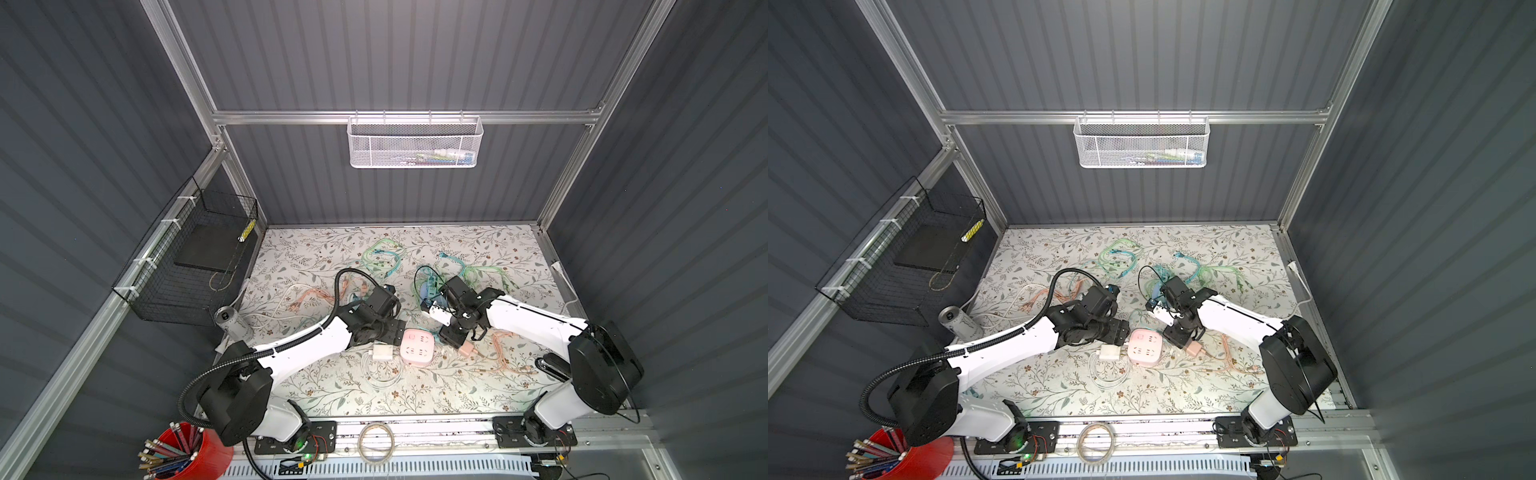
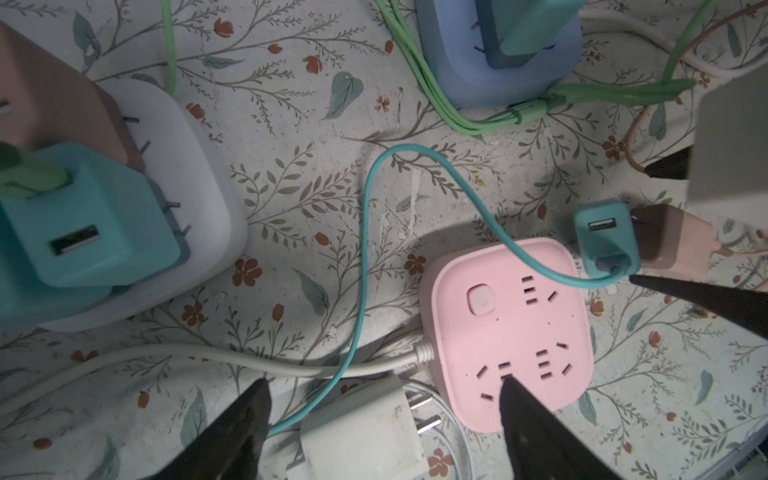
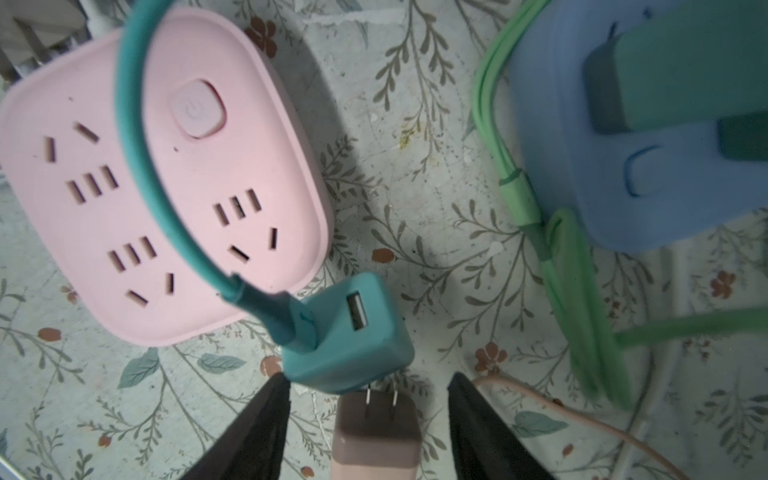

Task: Pull the plug off the socket
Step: 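Lower the teal charger beside the pink strip and open the right gripper, then move both grippers over the white power strip farther from the robot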

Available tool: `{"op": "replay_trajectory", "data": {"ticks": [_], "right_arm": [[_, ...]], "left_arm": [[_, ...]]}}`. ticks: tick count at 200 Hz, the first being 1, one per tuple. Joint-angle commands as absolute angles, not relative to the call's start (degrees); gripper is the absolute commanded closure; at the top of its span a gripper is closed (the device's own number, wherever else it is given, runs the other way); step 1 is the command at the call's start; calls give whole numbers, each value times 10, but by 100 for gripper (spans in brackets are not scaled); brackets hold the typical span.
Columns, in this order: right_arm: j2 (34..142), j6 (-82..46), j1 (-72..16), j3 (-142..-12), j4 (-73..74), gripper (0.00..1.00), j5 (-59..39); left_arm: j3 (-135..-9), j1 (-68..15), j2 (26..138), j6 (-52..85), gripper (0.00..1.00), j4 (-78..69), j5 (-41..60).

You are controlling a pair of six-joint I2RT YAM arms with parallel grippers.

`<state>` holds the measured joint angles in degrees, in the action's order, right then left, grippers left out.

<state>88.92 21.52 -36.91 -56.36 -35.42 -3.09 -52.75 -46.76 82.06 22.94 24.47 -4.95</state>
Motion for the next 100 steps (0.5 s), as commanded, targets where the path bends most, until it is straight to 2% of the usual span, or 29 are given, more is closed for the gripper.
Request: {"op": "replay_trajectory", "data": {"ticks": [1,46,100], "right_arm": [[864,203,-372,-560,-335,37,-44],[833,186,-372,-548,-298,30,-47],[779,164,-373,-520,-208,21,-49]], "left_arm": [[-520,-463,803,227,13,261,-57],[-525,-462,789,231,11,266,-84],[-540,-459,774,236,0,285,-131]]}}
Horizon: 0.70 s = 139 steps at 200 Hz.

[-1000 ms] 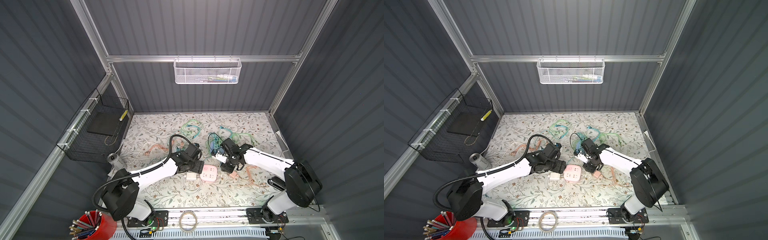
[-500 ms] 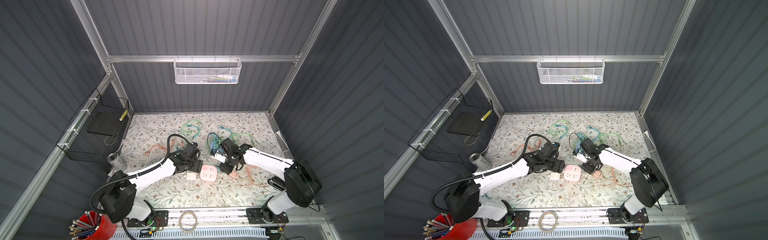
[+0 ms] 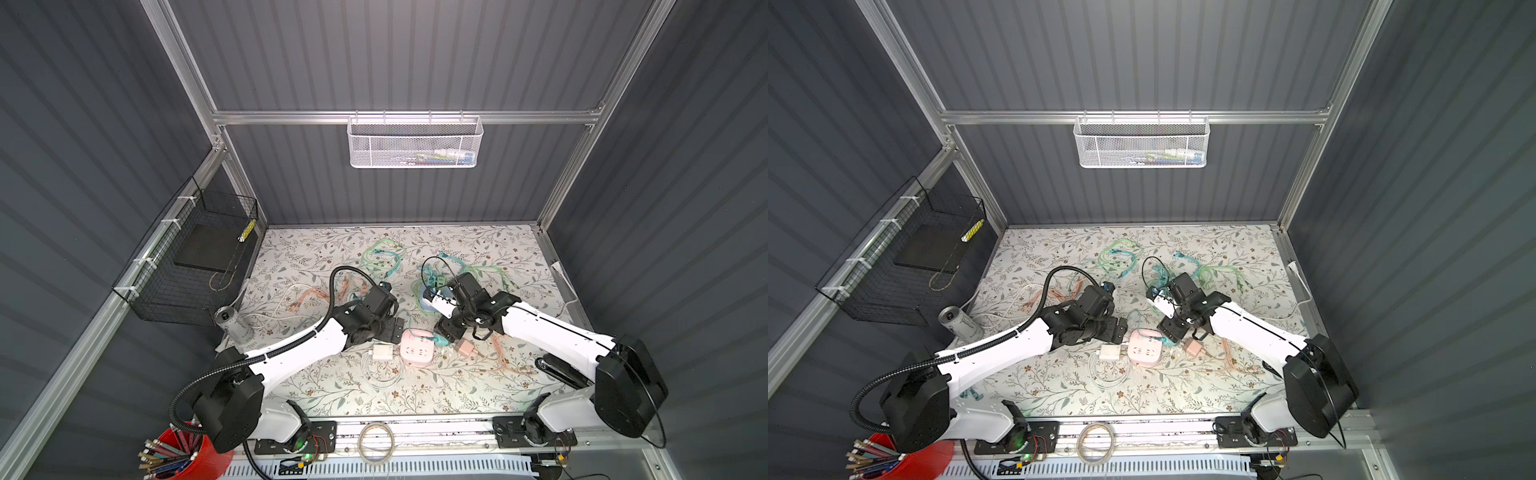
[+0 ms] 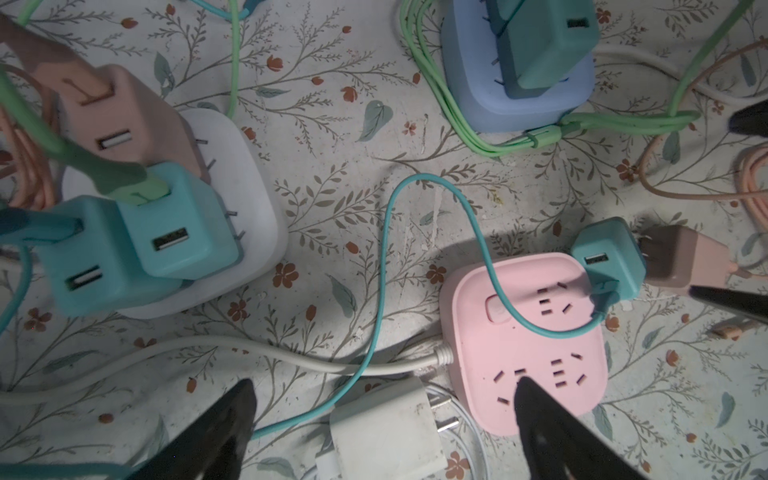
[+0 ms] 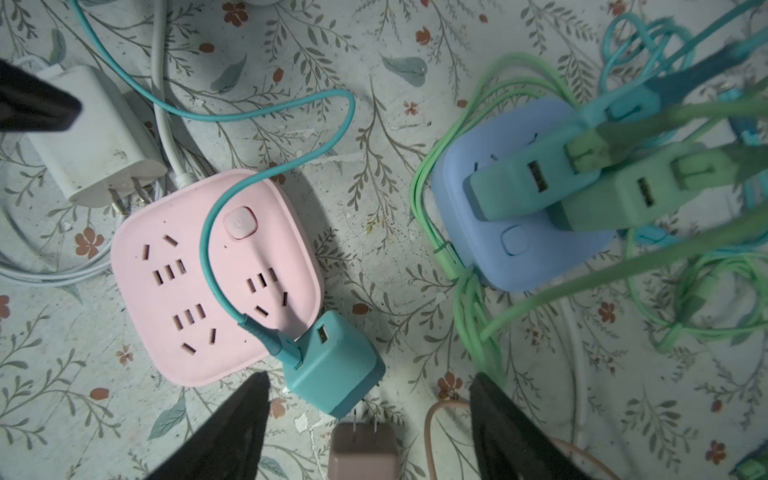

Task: Pull the plug off the socket
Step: 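Move both grippers over the white power strip farther from the robot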

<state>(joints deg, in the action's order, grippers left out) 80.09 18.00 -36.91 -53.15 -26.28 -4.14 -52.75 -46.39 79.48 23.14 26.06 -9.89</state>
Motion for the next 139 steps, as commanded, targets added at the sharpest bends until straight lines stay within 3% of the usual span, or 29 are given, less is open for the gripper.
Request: {"op": "replay_trajectory", "data": {"ticks": [1,25,30,45,139], "right_arm": [[778,164,-373,-519,-204,21,-49],[759,155,-372,-509,-167,20,-46],[756,152,-372,-507,-158,15,-46],[745,146,-372,-497,-126,11,-56],[775,148,-373,-488,7,10,-156]], "left_arm": [[-540,-458,774,236,0,285,-131],[-539,-453,762,241,0,286,-145],[-539,-453,759,243,0,288,-151],[-538,-449,748,246,0,289,-163],[-564,-374,734,229,1,344,-175]]}}
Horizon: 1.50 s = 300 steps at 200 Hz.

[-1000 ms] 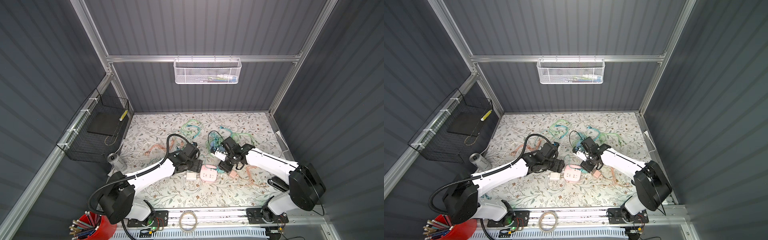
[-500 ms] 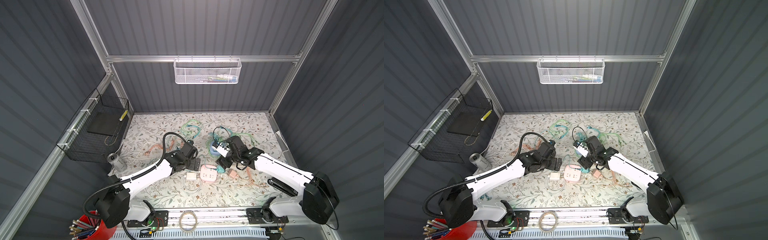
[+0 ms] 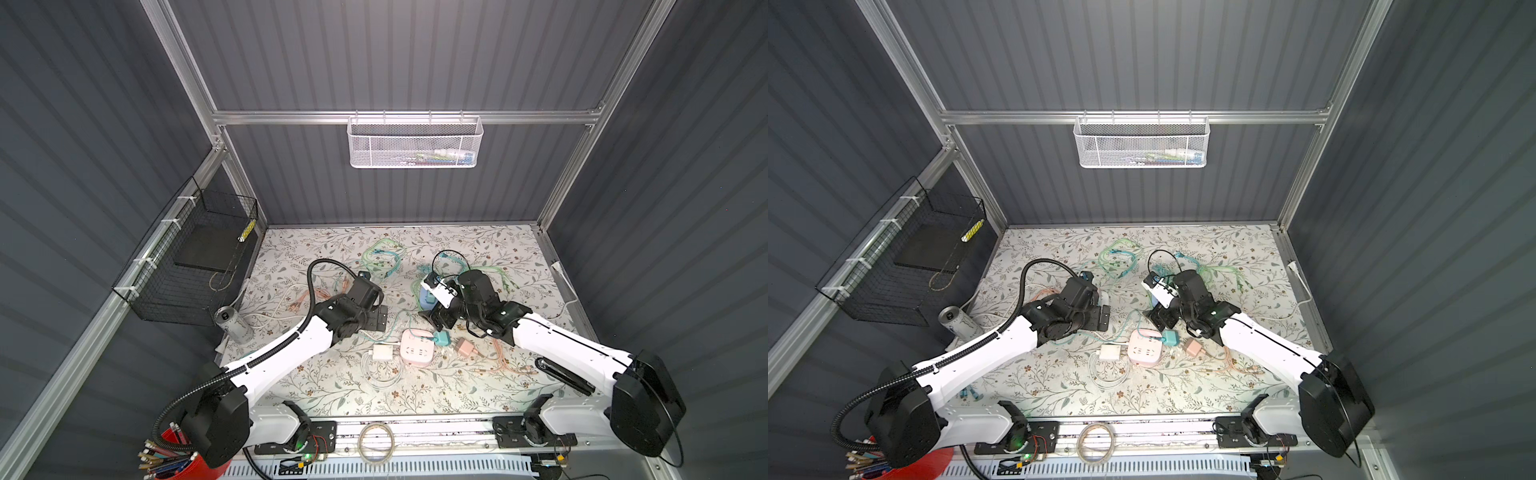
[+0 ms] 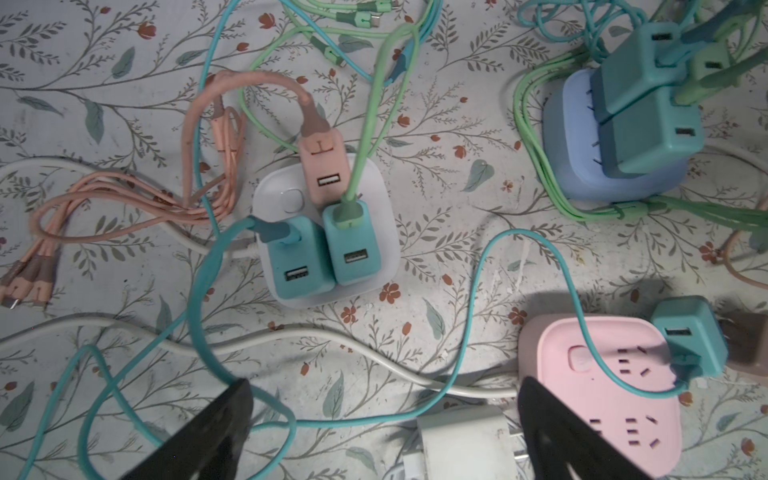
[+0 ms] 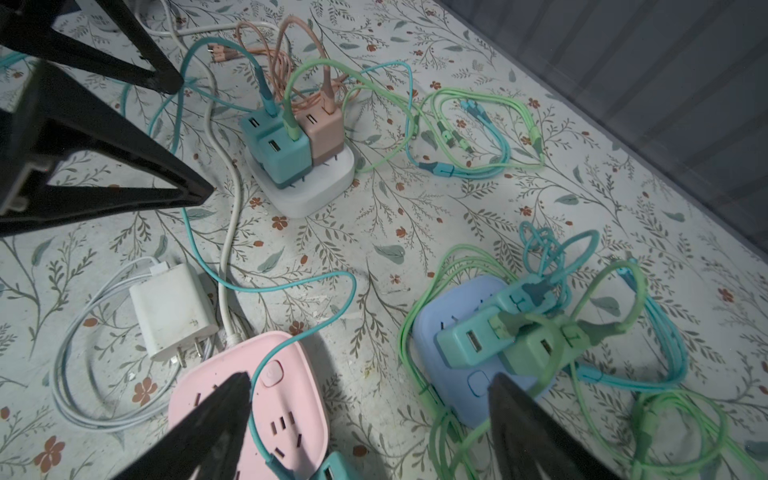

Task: Pull the plug off the socket
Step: 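Move both grippers over the white power strip farther from the robot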

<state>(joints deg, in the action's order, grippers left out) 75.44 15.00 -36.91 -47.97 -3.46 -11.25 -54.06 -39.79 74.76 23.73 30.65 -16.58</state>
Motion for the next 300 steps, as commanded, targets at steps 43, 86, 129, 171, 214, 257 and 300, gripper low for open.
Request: {"op": "replay_trajectory", "data": {"ticks": [43,86,129,171,214,257,300], "right_arm": [[818,150,-381,-514,28,11,-170],[877,121,-409,-561,27,13,-136],[954,61,-423,-631,4,19,-126],[1016,11,-434,-696,-17,25,-122],[1060,-26,-439,-733,-32,31,-130],[1089,-57,-440,-756,-41,36,-152],[1110,-82,-442,-773,-42,41,-162]], "left_arm": [[-550,-333,725,227,1,353,-162],[-550,-313,742,212,6,346,-148],[-546,-287,754,180,16,331,-128],[-552,-280,788,163,21,325,-128],[-559,-276,797,153,22,304,-120],[-573,-273,824,135,33,309,-101],[-577,-270,840,137,37,296,-101]]}}
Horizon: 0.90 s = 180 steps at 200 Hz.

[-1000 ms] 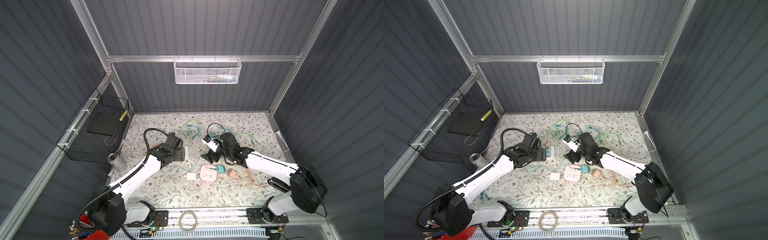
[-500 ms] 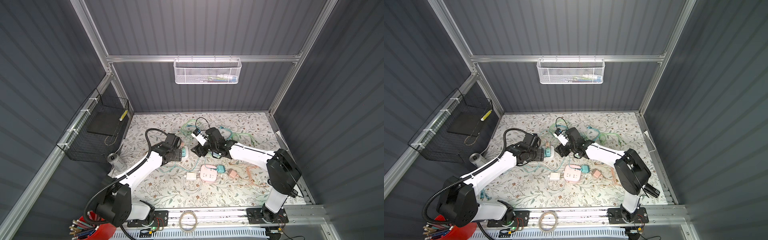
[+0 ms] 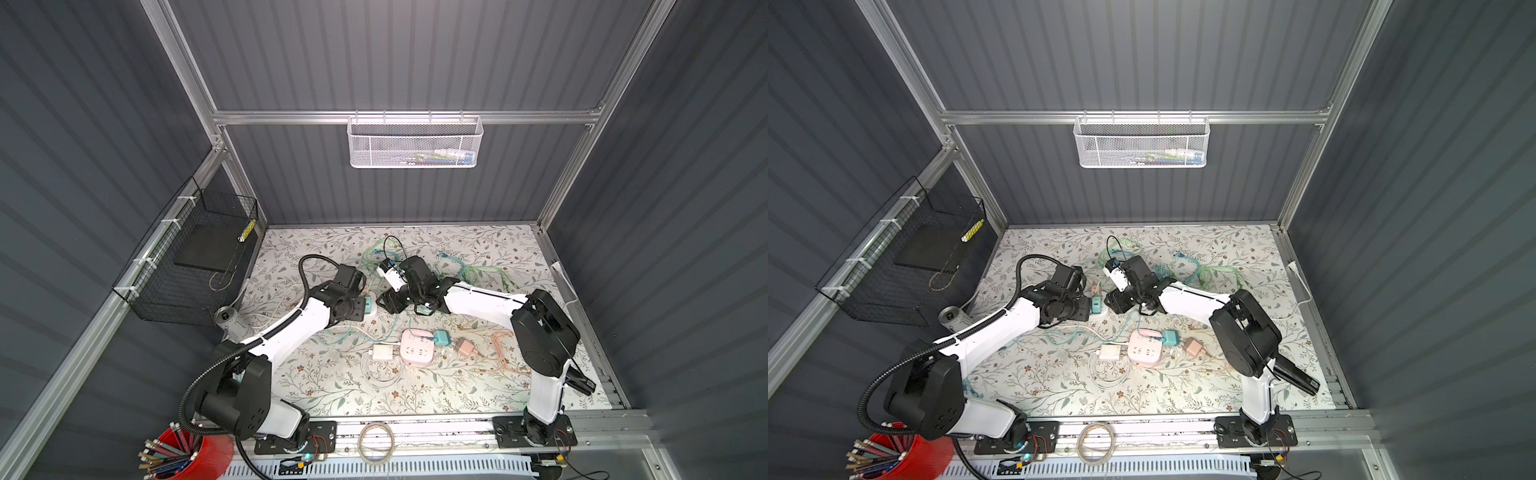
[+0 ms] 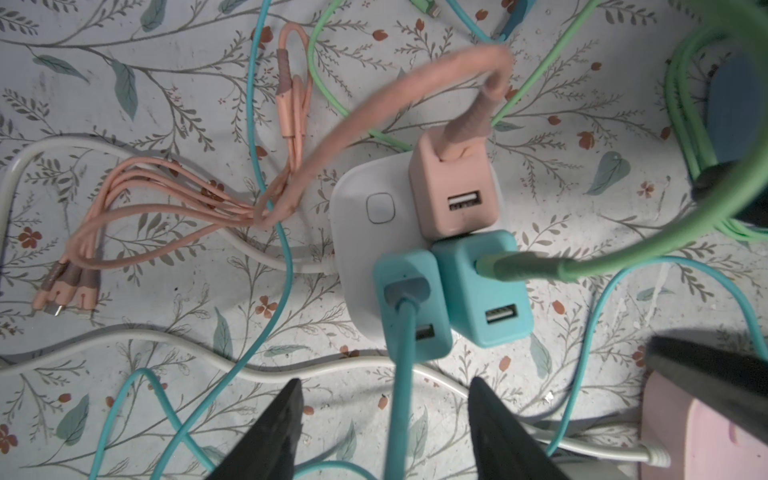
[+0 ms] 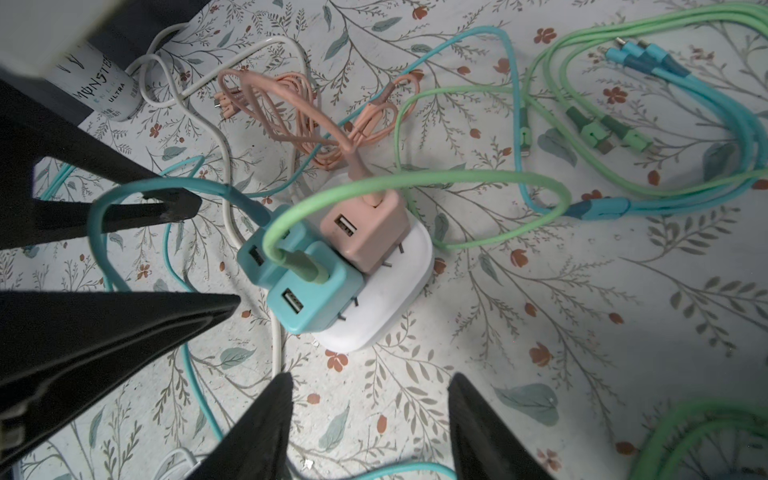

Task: Pull the plug off the socket

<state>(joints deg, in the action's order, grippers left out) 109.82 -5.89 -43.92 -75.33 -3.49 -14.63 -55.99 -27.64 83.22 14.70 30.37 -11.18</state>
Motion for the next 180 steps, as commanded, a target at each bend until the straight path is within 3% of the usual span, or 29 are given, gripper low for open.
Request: {"op": "replay_trajectory", "data": {"ticks": [1,180], "right_arm": [[1111,-83,-442,-773,-42,41,-163],[1171,-126,-446,-828,-62,44,-177]], "left_arm": [[-577,-270,840,138,37,296,-101],[-591,-264,863,142,46,285,-94]]}}
